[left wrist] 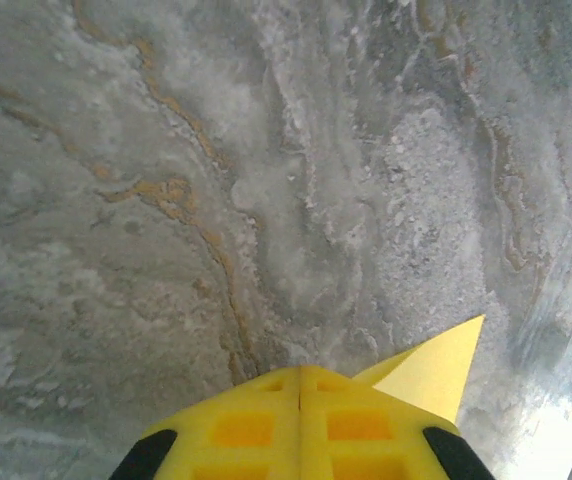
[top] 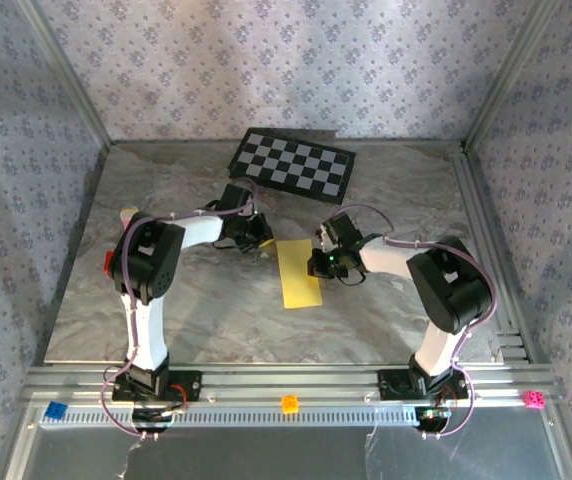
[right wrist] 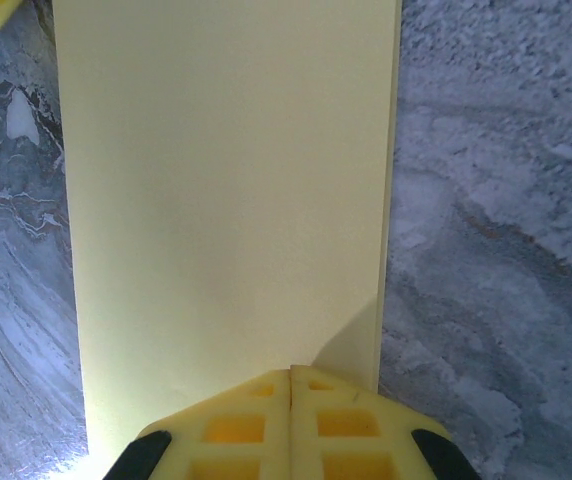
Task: Fold a paper plane with a square sheet of paper (pick it up from the middle)
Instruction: First fold the square sheet of paper in half at the center of the table.
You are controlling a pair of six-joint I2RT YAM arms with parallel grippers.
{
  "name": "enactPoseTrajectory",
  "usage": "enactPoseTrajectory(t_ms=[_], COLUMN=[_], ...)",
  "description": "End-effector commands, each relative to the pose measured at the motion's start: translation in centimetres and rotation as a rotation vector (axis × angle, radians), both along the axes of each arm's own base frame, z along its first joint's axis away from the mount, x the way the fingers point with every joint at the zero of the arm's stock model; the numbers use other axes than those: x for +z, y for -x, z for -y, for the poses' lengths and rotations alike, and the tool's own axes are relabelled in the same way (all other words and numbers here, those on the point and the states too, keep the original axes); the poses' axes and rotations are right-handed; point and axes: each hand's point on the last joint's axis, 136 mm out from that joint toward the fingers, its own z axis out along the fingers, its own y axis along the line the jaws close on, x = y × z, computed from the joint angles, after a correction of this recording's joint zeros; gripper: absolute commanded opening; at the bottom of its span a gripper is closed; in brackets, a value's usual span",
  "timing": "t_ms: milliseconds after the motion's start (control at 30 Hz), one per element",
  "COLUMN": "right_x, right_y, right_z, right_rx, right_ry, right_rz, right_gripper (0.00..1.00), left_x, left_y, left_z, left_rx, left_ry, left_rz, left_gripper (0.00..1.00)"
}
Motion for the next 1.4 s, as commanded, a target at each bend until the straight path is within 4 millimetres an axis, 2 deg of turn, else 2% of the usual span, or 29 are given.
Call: enactPoseTrajectory(t_ms=[0, 200, 333, 533, 700, 833, 1067, 1267, 1367], right_x=[-4.1, -4.1, -4.2, -4.4, -4.4, -4.3, -4.2, -4.2, -4.0], right_y=[3.3, 3.3, 3.5, 3.5, 3.7, 3.6, 3.6, 3.5, 3.4], right_z=[4.2, 4.3, 4.4, 4.3, 4.5, 4.5, 4.6, 4.5, 4.5], right_rx=[-0.045, -0.046, -0.048, -0.049, -0.045, -0.045, -0.047, -0.048, -0.05], right_ry=[0.194, 0.197, 0.198, 0.193, 0.198, 0.196, 0.198, 0.199, 0.197], right_rz=[-0.139, -0.137, -0.14, -0.145, -0.145, -0.144, -0.142, -0.142, -0.137], right_gripper=[0.0, 0.0, 0.0, 0.0, 0.0, 0.0, 0.0, 0.0, 0.0], left_x=[3.4, 3.0, 1.8, -1.7, -2.4, -2.2, -0.5, 2.3, 3.5], left_y=[0.3, 3.6, 4.6, 4.3, 2.7, 1.6, 0.4, 0.6, 1.2], left_z=[1.1, 3.4, 4.5, 2.3, -0.1, -0.7, -0.3, 0.6, 2.0], left_rx=[-0.042, -0.153, -0.193, -0.137, -0.011, 0.052, 0.063, 0.016, -0.045], left_ry=[0.022, 0.023, 0.079, 0.027, 0.042, 0.043, 0.048, 0.07, 0.113], left_rz=[0.069, 0.07, 0.043, -0.009, -0.021, -0.024, -0.004, 0.074, 0.109], left_gripper=[0.07, 0.07, 0.07, 0.07, 0.08, 0.08, 0.09, 0.09, 0.09])
